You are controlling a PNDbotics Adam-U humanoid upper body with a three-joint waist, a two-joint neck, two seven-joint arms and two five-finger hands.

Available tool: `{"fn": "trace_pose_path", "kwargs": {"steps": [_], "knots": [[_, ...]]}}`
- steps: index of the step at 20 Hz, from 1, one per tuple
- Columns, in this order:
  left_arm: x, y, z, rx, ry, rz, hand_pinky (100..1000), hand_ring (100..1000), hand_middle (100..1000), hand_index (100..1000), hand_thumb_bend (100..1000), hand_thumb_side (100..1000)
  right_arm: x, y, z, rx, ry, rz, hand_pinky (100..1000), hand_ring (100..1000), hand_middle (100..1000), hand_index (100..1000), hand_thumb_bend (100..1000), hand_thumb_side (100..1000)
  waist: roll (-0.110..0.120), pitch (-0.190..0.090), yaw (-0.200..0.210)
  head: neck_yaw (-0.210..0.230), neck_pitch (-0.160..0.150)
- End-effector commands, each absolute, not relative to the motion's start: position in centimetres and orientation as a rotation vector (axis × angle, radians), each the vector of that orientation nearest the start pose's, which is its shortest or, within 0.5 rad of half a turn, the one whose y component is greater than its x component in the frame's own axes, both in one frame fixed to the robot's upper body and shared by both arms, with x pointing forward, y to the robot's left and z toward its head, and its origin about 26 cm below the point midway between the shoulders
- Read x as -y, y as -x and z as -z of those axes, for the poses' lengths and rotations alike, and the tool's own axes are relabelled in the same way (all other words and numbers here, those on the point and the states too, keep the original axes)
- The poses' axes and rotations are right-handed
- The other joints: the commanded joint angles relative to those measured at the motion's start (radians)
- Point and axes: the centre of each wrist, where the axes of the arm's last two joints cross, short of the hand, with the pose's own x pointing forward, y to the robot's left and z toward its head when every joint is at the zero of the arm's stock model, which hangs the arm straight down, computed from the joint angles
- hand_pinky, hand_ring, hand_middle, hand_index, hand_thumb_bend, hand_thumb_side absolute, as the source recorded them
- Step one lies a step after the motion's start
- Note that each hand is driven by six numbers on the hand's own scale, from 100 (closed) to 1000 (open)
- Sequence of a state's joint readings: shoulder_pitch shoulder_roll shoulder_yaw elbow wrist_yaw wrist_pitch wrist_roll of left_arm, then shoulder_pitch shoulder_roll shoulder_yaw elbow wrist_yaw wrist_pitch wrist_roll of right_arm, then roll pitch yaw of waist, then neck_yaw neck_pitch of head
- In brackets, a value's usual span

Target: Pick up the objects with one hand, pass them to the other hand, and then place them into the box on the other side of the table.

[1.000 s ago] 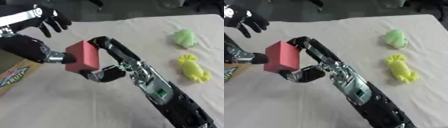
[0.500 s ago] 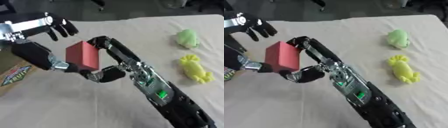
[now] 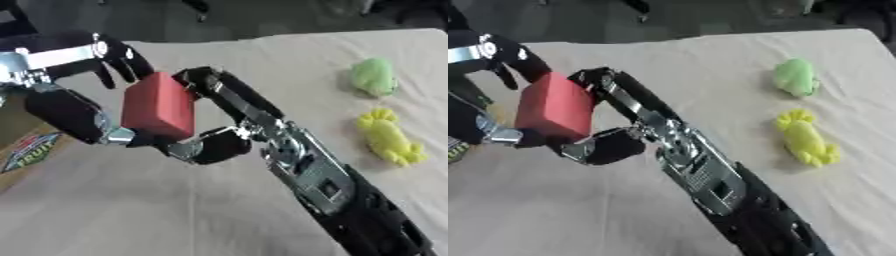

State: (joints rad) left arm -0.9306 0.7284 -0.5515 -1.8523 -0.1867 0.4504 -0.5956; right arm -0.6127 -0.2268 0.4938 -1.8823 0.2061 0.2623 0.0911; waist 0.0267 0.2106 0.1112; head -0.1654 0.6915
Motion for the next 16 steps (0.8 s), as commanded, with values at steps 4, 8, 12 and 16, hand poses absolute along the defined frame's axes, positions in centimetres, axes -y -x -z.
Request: {"fn": "trace_pose_path", "kwargs": {"steps": [4,8,12,16], "knots": [[-17.24,-33.2,-30.8,1.575,-0.508,1.641,749,801,759,850,609,231,9.74,-29.06,-23.62,2.166,-0.095,-0.967,733,525,473,570,100,155,0.001,-0.013,-0.001,0.005,-0.026],[-17.19,-33.16,-30.6,1.6,-0.568,1.636,753,801,760,853,653,241,9.72,-28.92,-23.82,2.178,-0.1,-0.976,733,524,472,568,100,149,-0.001,-0.01,-0.001,0.008,-0.033],[-17.06,-32.83,-30.75,1.636,-0.611,1.619,737,790,740,839,646,231,9.65,-28.9,-23.83,2.18,-0.101,-0.989,733,522,470,566,100,153,-0.003,-0.006,0.0,0.01,-0.039],[-16.9,-32.37,-30.96,1.694,-0.607,1.585,705,769,696,820,641,226,9.63,-28.95,-23.8,2.177,-0.101,-0.996,733,522,470,566,100,155,-0.005,-0.003,0.001,0.011,-0.039]]}}
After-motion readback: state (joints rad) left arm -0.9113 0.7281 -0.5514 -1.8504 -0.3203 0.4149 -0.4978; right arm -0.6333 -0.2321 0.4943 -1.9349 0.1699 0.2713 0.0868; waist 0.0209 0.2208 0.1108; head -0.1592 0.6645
